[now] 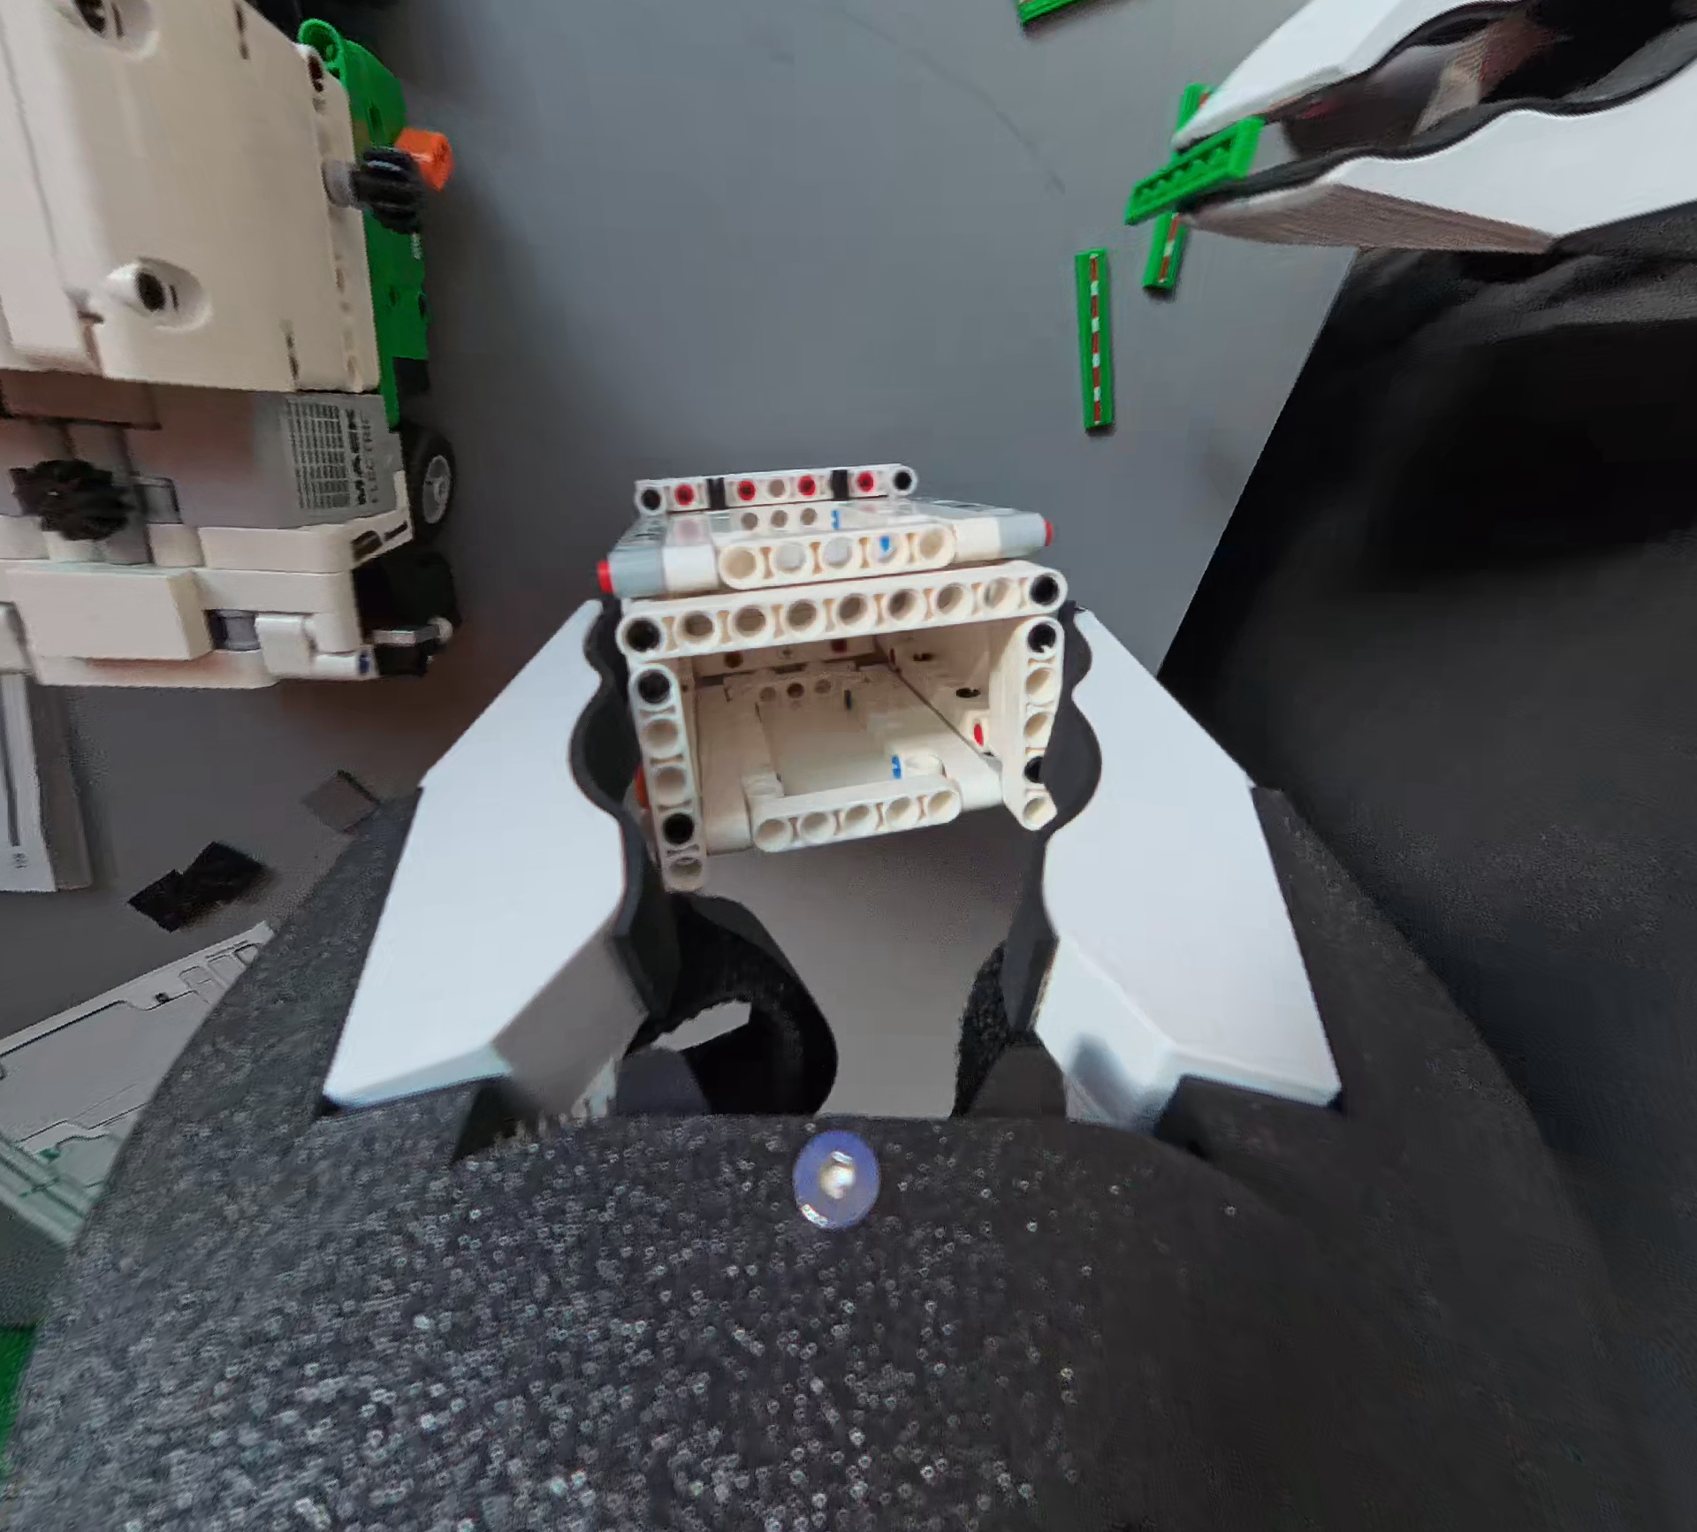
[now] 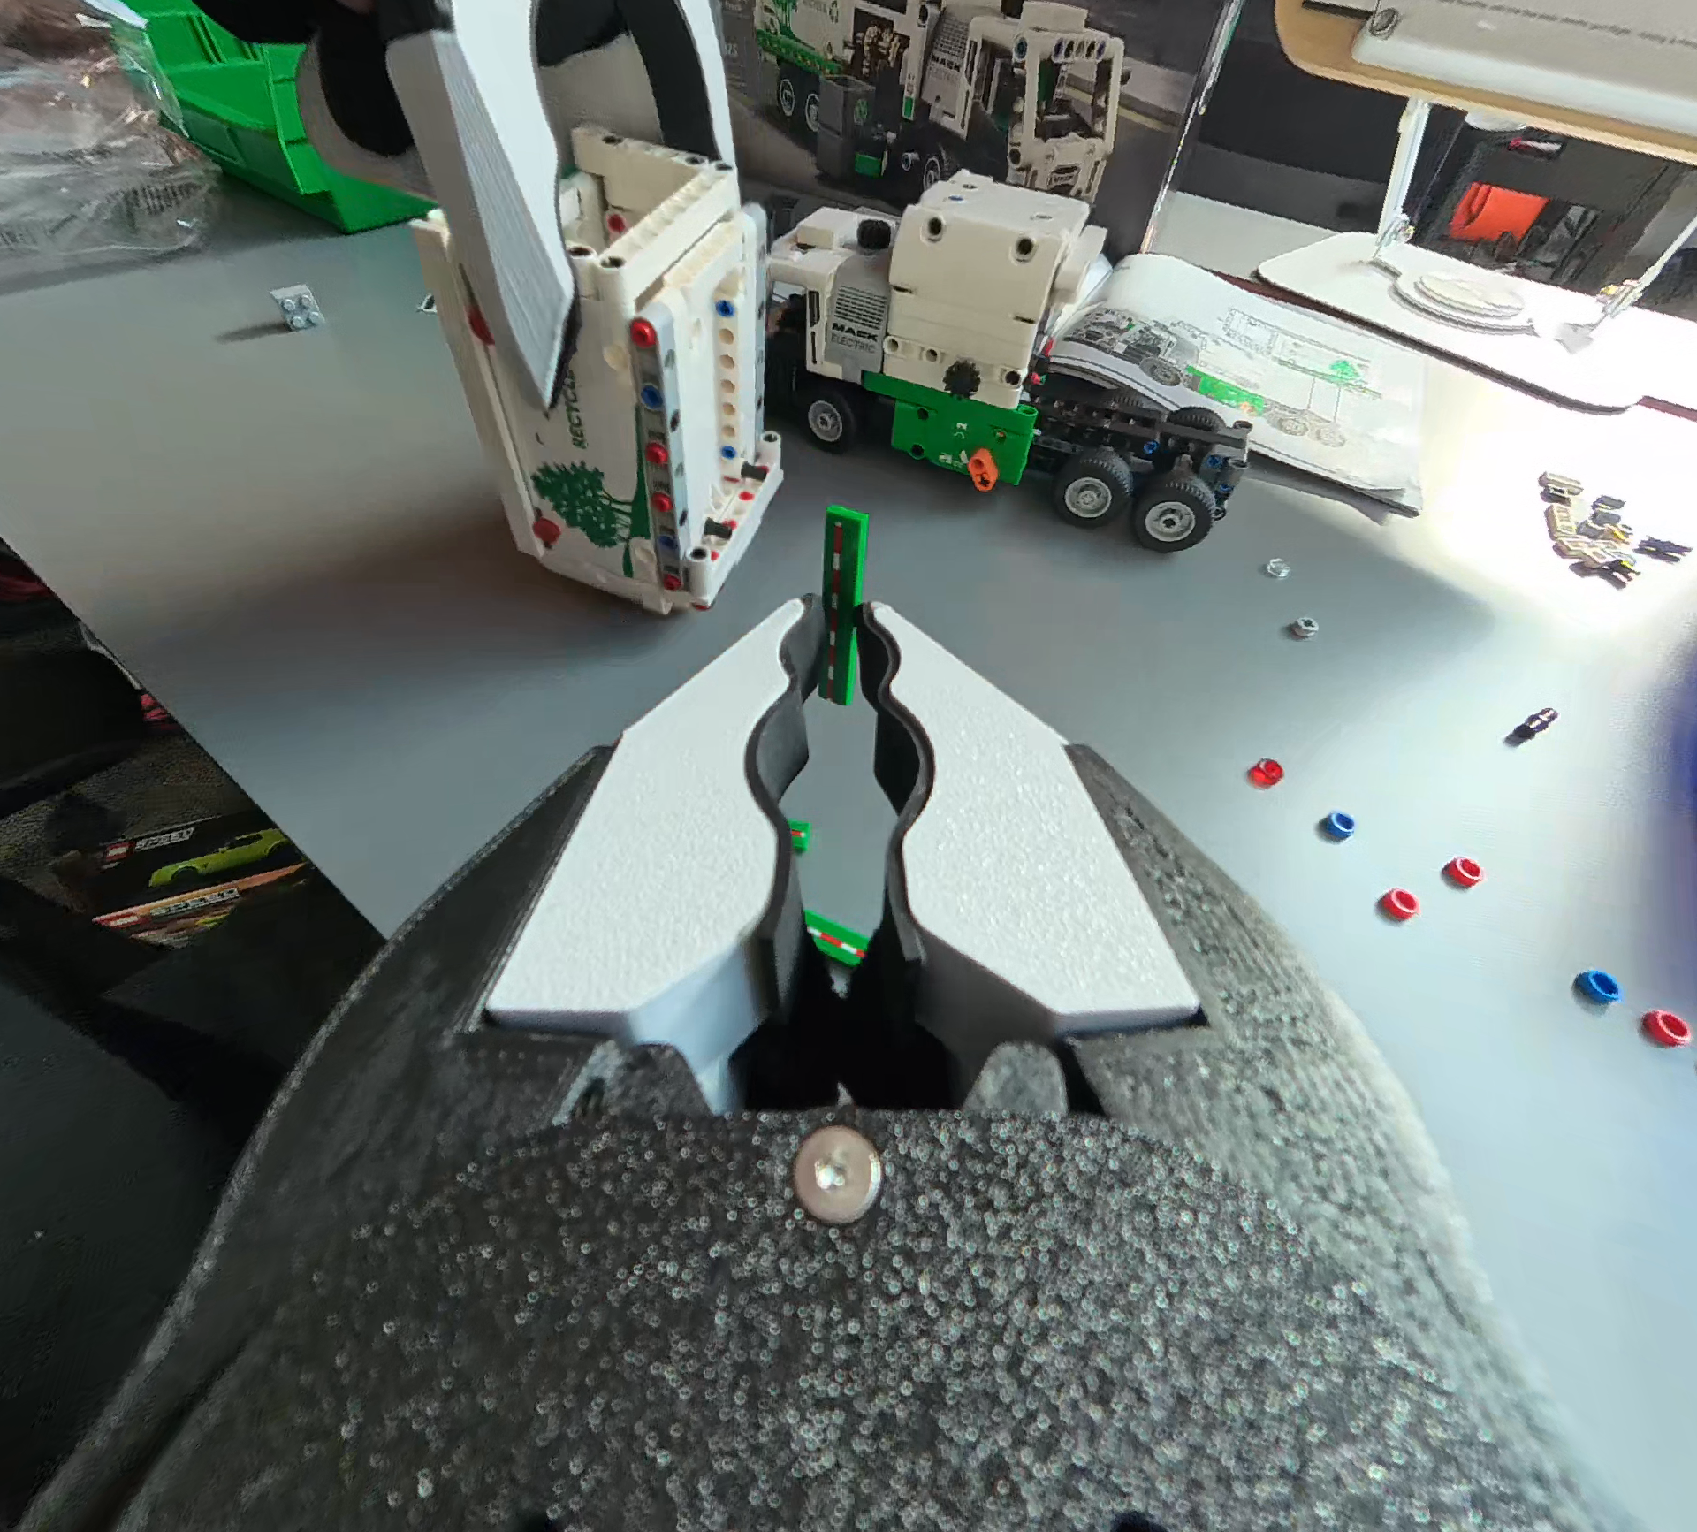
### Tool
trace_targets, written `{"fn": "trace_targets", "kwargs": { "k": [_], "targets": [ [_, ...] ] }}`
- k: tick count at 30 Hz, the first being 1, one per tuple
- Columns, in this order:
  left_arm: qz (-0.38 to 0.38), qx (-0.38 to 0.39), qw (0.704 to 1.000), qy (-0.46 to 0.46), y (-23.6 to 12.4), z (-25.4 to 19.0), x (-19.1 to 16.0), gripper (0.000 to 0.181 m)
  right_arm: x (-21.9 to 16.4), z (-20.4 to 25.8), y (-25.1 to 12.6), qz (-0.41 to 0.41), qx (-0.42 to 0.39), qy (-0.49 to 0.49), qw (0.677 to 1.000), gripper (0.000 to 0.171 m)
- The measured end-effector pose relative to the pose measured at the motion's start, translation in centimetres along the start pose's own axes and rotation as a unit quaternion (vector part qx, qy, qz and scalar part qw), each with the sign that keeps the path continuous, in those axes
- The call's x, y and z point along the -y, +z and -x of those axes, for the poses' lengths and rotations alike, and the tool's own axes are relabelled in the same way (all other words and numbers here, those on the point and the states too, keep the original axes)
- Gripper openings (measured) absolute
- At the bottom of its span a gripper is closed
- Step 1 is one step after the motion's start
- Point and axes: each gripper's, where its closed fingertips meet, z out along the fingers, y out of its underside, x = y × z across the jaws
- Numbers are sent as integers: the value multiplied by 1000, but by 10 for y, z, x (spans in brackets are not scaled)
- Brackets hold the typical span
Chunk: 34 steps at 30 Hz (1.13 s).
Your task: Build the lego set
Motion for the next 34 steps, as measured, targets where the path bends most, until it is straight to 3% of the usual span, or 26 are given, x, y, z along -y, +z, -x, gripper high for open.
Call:
{"fn": "trace_targets", "kwargs": {
  "k": [6,12,18,29,34],
  "targets": [
    [-69,6,997,-42,2,3,1,90,-12,-8,5,41,57,43,997,6],
    [-82,44,995,-22,2,-4,3,90,-8,-5,9,37,66,11,997,6],
    [-230,51,971,-48,-1,-13,11,90,-8,-2,11,38,75,11,996,6],
    [-399,54,906,-128,3,-19,-44,90,-9,6,13,48,98,-40,993,6],
    [-393,34,912,-114,22,-26,-52,90,-8,21,14,55,95,-101,989,6]
  ]
}}
